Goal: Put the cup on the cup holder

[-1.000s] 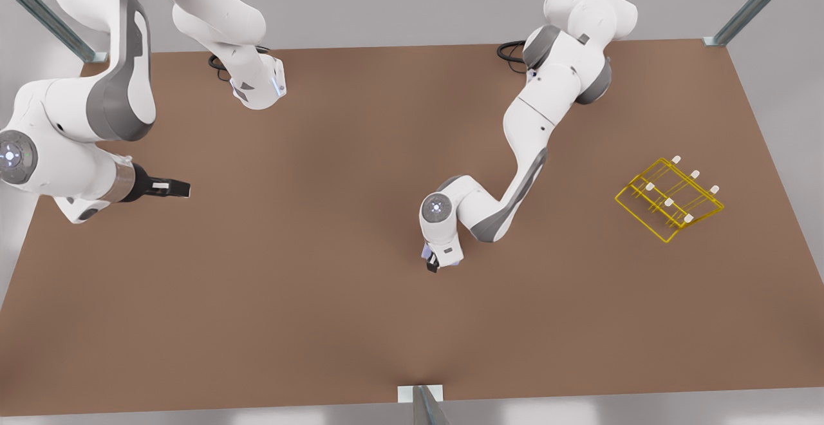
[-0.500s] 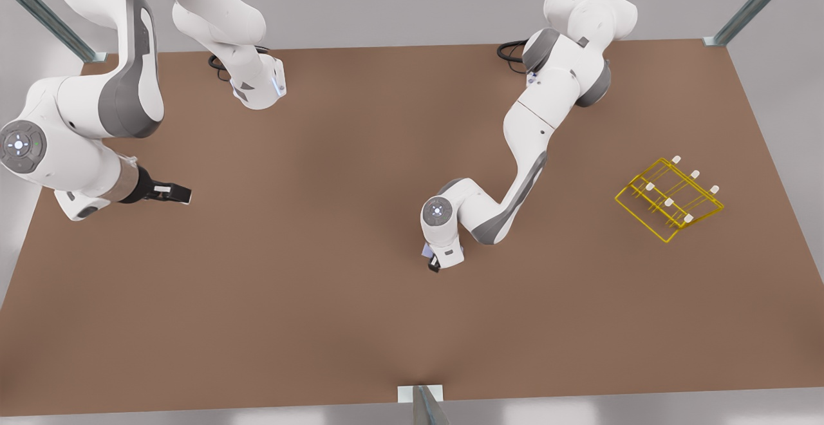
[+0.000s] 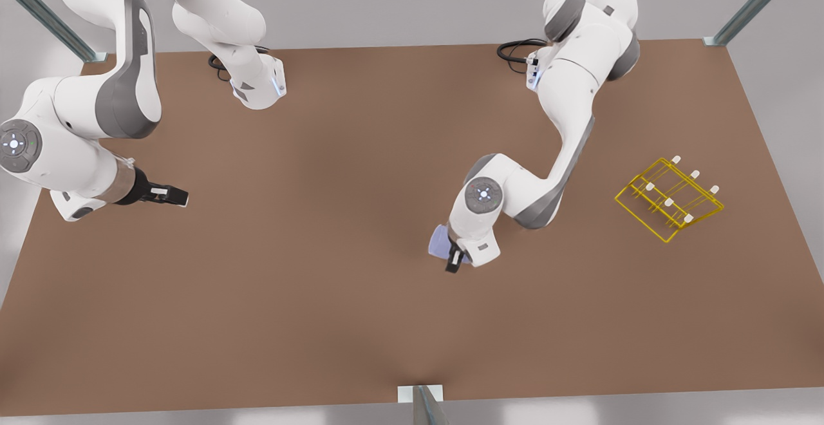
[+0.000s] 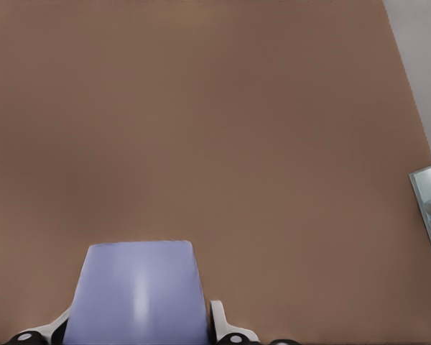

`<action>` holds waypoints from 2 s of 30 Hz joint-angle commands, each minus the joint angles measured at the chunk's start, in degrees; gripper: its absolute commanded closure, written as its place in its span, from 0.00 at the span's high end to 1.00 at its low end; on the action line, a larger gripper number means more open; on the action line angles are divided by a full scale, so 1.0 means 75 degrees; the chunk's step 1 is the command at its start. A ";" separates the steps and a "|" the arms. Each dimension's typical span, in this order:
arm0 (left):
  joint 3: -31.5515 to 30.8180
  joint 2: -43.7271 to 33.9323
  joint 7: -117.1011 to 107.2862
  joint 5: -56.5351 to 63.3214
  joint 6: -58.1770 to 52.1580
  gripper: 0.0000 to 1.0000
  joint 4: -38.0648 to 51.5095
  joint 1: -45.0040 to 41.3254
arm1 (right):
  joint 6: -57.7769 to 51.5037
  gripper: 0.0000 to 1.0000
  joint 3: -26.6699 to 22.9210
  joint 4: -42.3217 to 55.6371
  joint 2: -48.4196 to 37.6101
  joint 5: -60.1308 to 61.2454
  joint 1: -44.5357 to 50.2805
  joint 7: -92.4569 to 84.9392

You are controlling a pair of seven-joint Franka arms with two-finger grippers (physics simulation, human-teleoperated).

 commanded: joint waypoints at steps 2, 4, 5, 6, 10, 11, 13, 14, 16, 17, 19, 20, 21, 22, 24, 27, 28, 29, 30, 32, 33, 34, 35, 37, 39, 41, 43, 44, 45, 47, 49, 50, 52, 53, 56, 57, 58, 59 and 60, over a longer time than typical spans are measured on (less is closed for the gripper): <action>0.0006 -0.0233 0.0439 0.1252 -0.1370 0.71 0.0025 -0.0549 | -0.0015 1.00 0.0005 0.0003 -0.0008 0.0004 -0.0006 0.0089; 0.0041 -0.0198 0.0428 0.2855 -0.2599 0.71 0.0013 -0.1123 | -0.0015 1.00 0.0005 0.0003 0.0004 0.0004 -0.0006 0.0089; 0.0041 -0.0175 0.0439 0.3842 -0.3456 0.71 0.0001 -0.1241 | -0.0015 1.00 0.0005 -0.0008 0.0004 0.0004 -0.0018 0.0077; 0.0041 -0.0140 0.0451 0.4545 -0.4077 0.71 -0.0022 -0.1370 | -0.0015 1.00 0.0005 0.0003 0.0004 0.0004 -0.0018 0.0077; 0.0228 0.0130 0.0439 0.6480 -0.6058 0.72 -0.0022 -0.1522 | 0.0055 1.00 0.0005 -0.0032 0.0051 0.0004 -0.0006 0.0089; 0.0942 0.0235 0.0439 0.6445 -0.6667 0.72 -0.0022 -0.1932 | 0.0067 1.00 0.0005 -0.0032 0.0051 -0.0008 -0.0018 0.0089; 0.1072 0.0341 0.0404 0.6398 -0.7710 0.72 -0.0045 -0.1944 | 0.0090 1.00 0.0005 -0.0043 0.0062 -0.0008 -0.0018 0.0089; 0.1084 0.0400 0.0439 0.6386 -0.8073 0.72 -0.0057 -0.1909 | 0.0102 1.00 -0.0007 -0.0055 0.0062 -0.0008 -0.0018 0.0089; 0.1248 0.0681 0.0416 0.6386 -0.8847 0.72 -0.0069 -0.1827 | 0.0348 1.00 -0.0007 -0.0067 0.0109 -0.0020 -0.0030 0.0100; 0.1424 0.0786 0.0369 0.6398 -0.9058 0.72 -0.0069 -0.1850 | 0.0465 1.00 0.0005 -0.0044 0.0098 -0.0008 -0.0041 0.0089; 0.1623 0.0927 0.0299 0.6094 -0.9141 0.72 -0.0080 -0.1769 | 0.0676 1.00 -0.0007 0.0015 0.0074 -0.0090 -0.0041 0.0018; 0.1740 0.0986 0.0147 0.5847 -0.9152 0.72 -0.0081 -0.1733 | 0.0840 1.00 -0.0007 0.0027 0.0086 -0.0196 -0.0018 0.0030; 0.1787 0.1091 0.0146 0.5753 -0.9152 0.72 -0.0081 -0.1546 | 0.0805 1.00 -0.0030 0.0471 0.0273 -0.0184 -0.0053 0.0065; 0.1787 0.1138 0.0135 0.5753 -0.9141 0.74 -0.0092 -0.1370 | 0.0688 1.00 -0.0030 0.0941 0.0473 -0.0196 -0.0030 0.0030; 0.1799 0.1161 -0.0240 0.5777 -0.9152 0.66 -0.0139 -0.1089 | 0.0700 1.00 -0.0030 0.0929 0.0496 -0.0184 -0.0006 -0.0262; 0.1799 0.1161 -0.0358 0.5765 -0.9152 0.69 -0.0233 -0.0866 | 0.0840 1.00 -0.0007 0.0953 0.0496 -0.0172 0.0041 -0.0837; 0.1799 0.1150 -0.0358 0.5777 -0.9152 0.69 -0.0291 -0.0784 | 0.1086 1.00 0.0005 0.0859 0.0484 -0.0184 0.0052 -0.0837; 0.1799 0.1138 -0.0381 0.5777 -0.9129 0.69 -0.0373 -0.0726 | 0.1040 1.00 0.0005 0.0836 0.0496 -0.0196 0.0052 -0.0826; 0.1799 0.1138 -0.0440 0.5777 -0.9082 0.69 -0.0374 -0.0643 | 0.1074 1.00 -0.0007 0.0718 0.0624 -0.0219 -0.0030 -0.0837; 0.1799 0.1161 -0.0463 0.5753 -0.9082 0.69 -0.0385 -0.0456 | 0.1122 1.00 -0.0019 0.0718 0.0695 -0.0664 0.0041 -0.0802; 0.1799 0.1161 -0.0463 0.5753 -0.9070 0.69 -0.0385 -0.0362 | 0.1274 1.00 -0.0007 0.0730 0.0707 -0.0664 0.0052 -0.0802; 0.1799 0.1173 -0.0533 0.5788 -0.9035 0.69 -0.0479 -0.0233 | 0.1262 1.00 0.0005 0.0707 0.0707 -0.0653 0.0064 -0.0790; 0.1799 0.1243 -0.0592 0.5847 -0.9012 0.69 -0.0479 -0.0140 | 0.1250 1.00 0.0005 0.0695 0.0719 -0.0653 0.0076 -0.0790; 0.1799 0.1185 -0.0942 0.5894 -0.8604 0.69 -0.0922 0.0071 | 0.1286 1.00 0.0005 0.0683 0.0719 -0.0664 0.0134 -0.0790; 0.1811 0.1021 -0.1446 0.5905 -0.7970 0.69 -0.1438 0.0142 | 0.1286 1.00 0.0005 0.0695 0.0789 -0.0676 0.0228 -0.0790; 0.1811 0.0658 -0.2150 0.6162 -0.7360 0.69 -0.2388 0.0224 | 0.1274 1.00 0.0005 0.0695 0.0789 -0.0688 0.0216 -0.0790; 0.1811 0.0611 -0.2443 0.6292 -0.7289 0.69 -0.2682 0.0224 | 0.1274 1.00 0.0005 0.0695 0.0789 -0.0688 0.0228 -0.0790; 0.1811 0.0622 -0.2514 0.6292 -0.7266 0.69 -0.2705 0.0224 | 0.1286 1.00 0.0005 0.0718 0.0789 -0.0688 0.0228 -0.0790; 0.1811 0.0611 -0.2537 0.6292 -0.7242 0.69 -0.2729 0.0224 | 0.1297 1.00 0.0005 0.0718 0.0789 -0.0688 0.0228 -0.0790; 0.1811 0.0622 -0.2830 0.6515 -0.7125 0.69 -0.2975 0.0411 | 0.1297 1.00 0.0005 0.0695 0.0836 -0.0688 0.0205 -0.0779; 0.1811 0.0611 -0.2830 0.7054 -0.7090 0.69 -0.3010 0.0657 | 0.1297 1.00 0.0005 0.0695 0.0836 -0.0688 0.0216 -0.0779; 0.1811 0.0599 -0.2830 0.7206 -0.7090 0.69 -0.3057 0.0774 | 0.1297 1.00 0.0005 0.0730 0.0836 -0.0664 0.0216 -0.0779; 0.1811 0.0247 -0.2830 0.7218 -0.6973 0.69 -0.3502 0.0775 | 0.1309 1.00 0.0005 0.0753 0.0836 -0.0676 0.0228 -0.0779; 0.1811 0.0130 -0.2830 0.7218 -0.6984 0.69 -0.3666 0.0775 | 0.1297 1.00 0.0005 0.0742 0.0836 -0.0676 0.0228 -0.0779; 0.1811 -0.0046 -0.2842 0.7557 -0.7031 0.69 -0.3702 0.0856 | 0.1297 1.00 0.0005 0.0742 0.0836 -0.0664 0.0216 -0.0779; 0.1811 -0.0139 -0.2854 0.7780 -0.7031 0.69 -0.3748 0.0915 | 0.1286 1.00 0.0005 0.0742 0.0836 -0.0664 0.0216 -0.0779; 0.1811 -0.0175 -0.2854 0.7956 -0.6996 0.69 -0.3784 0.1032 | 0.1286 1.00 0.0005 0.0730 0.0836 -0.0664 0.0216 -0.0779; 0.1811 -0.0186 -0.2865 0.7968 -0.6996 0.69 -0.3784 0.1091 | 0.1274 1.00 0.0005 0.0695 0.0836 -0.0664 0.0217 -0.0779; 0.1822 -0.0186 -0.2865 0.7991 -0.6984 0.69 -0.3807 0.1114 | 0.1274 1.00 0.0005 0.0695 0.0836 -0.0664 0.0228 -0.0779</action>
